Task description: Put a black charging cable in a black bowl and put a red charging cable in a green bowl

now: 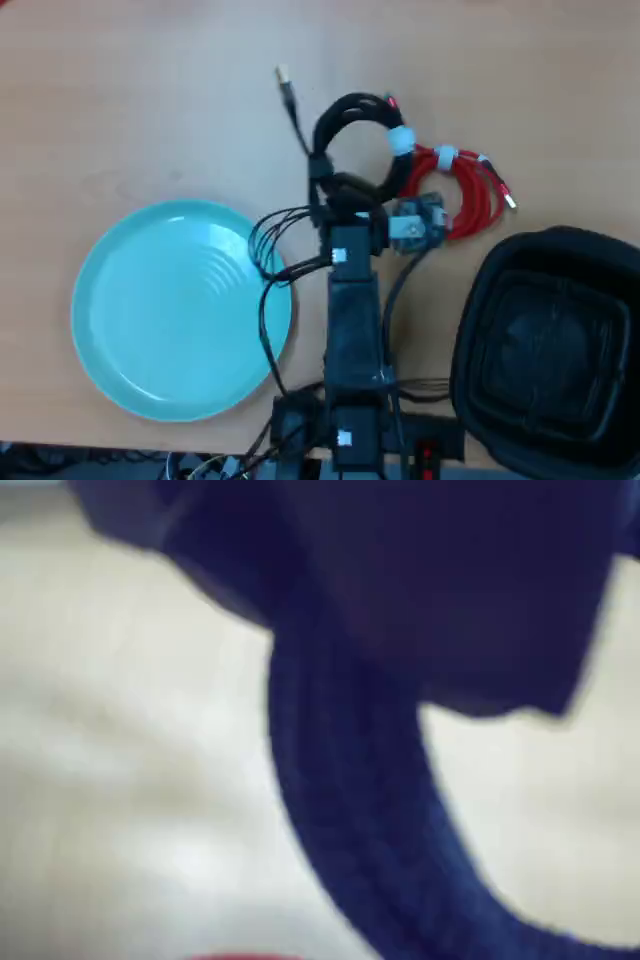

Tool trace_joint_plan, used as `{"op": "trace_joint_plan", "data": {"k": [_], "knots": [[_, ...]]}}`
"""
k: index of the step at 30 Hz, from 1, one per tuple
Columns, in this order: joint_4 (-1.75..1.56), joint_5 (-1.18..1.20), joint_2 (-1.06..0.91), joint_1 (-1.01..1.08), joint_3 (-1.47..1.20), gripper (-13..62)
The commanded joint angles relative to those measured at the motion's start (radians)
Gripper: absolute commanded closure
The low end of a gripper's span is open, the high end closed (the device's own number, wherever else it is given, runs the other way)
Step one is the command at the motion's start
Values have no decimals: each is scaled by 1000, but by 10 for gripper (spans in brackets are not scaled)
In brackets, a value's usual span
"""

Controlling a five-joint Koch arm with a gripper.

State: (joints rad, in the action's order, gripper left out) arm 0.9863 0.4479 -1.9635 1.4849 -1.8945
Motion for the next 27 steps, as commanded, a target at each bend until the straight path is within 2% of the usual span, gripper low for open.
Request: {"op": "trace_joint_plan", "data": {"k": [1,6,9,15,27], "knots": [[-187,-23,-61,84,74,556],[-187,-176,-78,215,78,556],[-184,-285,-138,298,83,556],[-92,-354,-307,494,80,556],[-71,-440,-285,1009,67,556]]}}
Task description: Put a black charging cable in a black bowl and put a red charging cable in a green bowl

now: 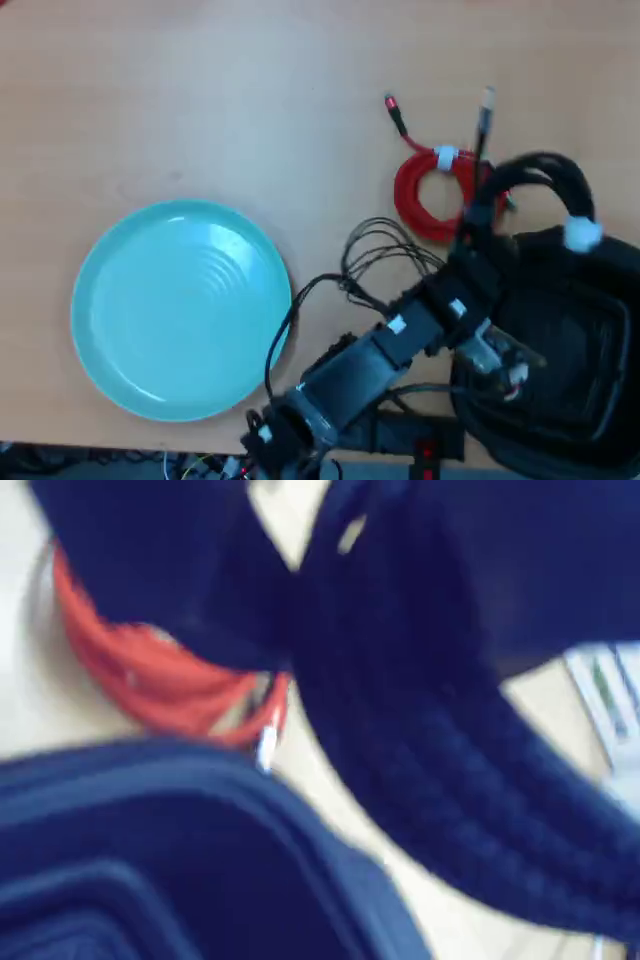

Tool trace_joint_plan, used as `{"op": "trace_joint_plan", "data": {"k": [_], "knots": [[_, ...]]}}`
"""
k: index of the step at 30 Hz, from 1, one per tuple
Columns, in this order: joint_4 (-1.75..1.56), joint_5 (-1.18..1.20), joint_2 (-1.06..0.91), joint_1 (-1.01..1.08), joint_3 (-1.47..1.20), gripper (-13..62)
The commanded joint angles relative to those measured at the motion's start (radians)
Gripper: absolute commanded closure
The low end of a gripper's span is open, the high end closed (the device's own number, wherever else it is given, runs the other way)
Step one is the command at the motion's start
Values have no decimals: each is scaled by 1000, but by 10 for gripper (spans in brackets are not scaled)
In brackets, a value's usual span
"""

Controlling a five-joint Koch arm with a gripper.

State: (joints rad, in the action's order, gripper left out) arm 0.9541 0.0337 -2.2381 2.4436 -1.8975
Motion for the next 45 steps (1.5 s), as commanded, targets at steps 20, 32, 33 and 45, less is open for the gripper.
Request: {"op": "trace_joint_plan", "data": {"k": [20,32,33,45], "knots": [[-72,-43,344,520,69,557],[-87,-58,342,566,-52,555],[-84,-54,344,566,-49,555],[-55,-40,356,505,18,390]]}}
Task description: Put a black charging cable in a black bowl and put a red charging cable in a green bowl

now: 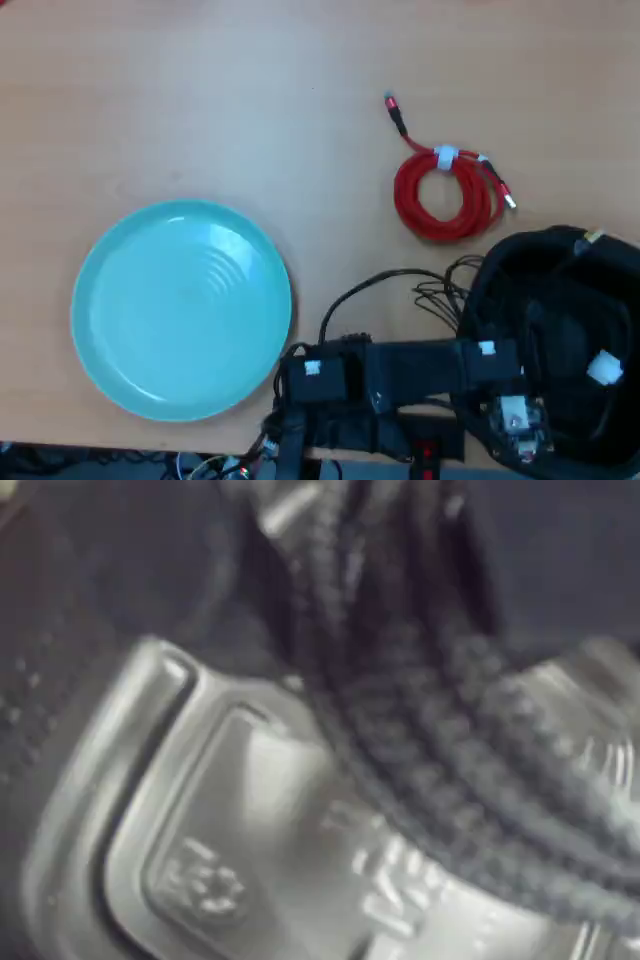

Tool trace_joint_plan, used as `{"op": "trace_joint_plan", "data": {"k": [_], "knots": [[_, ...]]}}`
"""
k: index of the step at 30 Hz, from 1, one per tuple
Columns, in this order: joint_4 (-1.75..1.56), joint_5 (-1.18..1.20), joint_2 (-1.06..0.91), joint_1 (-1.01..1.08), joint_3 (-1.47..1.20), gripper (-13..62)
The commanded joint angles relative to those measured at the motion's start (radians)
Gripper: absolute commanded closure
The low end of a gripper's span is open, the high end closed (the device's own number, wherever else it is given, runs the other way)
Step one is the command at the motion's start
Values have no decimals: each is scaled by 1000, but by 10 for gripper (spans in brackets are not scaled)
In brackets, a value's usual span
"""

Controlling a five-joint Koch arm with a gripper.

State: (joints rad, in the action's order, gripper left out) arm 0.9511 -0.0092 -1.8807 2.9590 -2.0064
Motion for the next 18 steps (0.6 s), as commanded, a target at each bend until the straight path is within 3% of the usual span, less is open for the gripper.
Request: {"op": "trace_joint_plan", "data": {"k": [1,4,18], "knots": [[-52,5,-2,-12,126,367],[-51,18,0,-12,120,317],[-43,29,58,-72,152,316]]}}
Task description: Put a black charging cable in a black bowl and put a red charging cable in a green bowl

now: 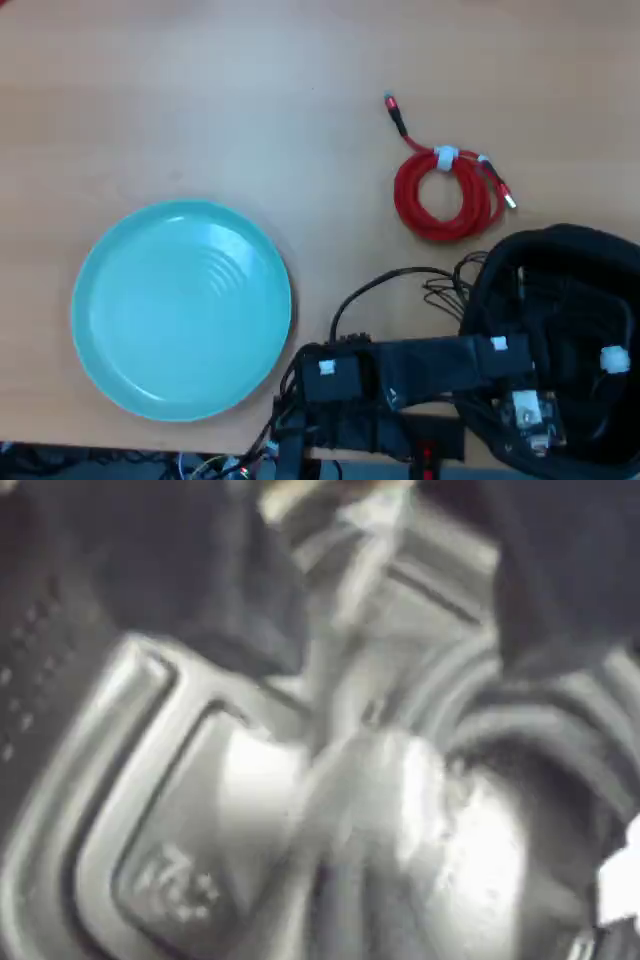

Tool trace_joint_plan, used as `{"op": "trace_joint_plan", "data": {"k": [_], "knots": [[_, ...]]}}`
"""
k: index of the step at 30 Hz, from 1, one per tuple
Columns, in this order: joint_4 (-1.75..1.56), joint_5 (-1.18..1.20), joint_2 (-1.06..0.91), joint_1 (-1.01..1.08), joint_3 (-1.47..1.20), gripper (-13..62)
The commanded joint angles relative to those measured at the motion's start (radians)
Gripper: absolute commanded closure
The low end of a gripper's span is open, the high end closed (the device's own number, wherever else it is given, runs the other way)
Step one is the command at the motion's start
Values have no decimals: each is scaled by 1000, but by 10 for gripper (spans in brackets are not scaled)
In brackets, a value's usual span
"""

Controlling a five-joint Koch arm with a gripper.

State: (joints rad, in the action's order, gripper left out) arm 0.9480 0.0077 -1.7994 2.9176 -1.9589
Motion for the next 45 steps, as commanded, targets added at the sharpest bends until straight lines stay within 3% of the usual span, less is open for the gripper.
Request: {"op": "trace_joint_plan", "data": {"k": [1,9,18,32,45], "knots": [[-40,12,-58,-61,106,316],[-57,20,-192,-489,152,316],[-60,133,-184,-867,52,316],[-104,288,225,-991,18,315],[-98,293,351,-989,5,319]]}}
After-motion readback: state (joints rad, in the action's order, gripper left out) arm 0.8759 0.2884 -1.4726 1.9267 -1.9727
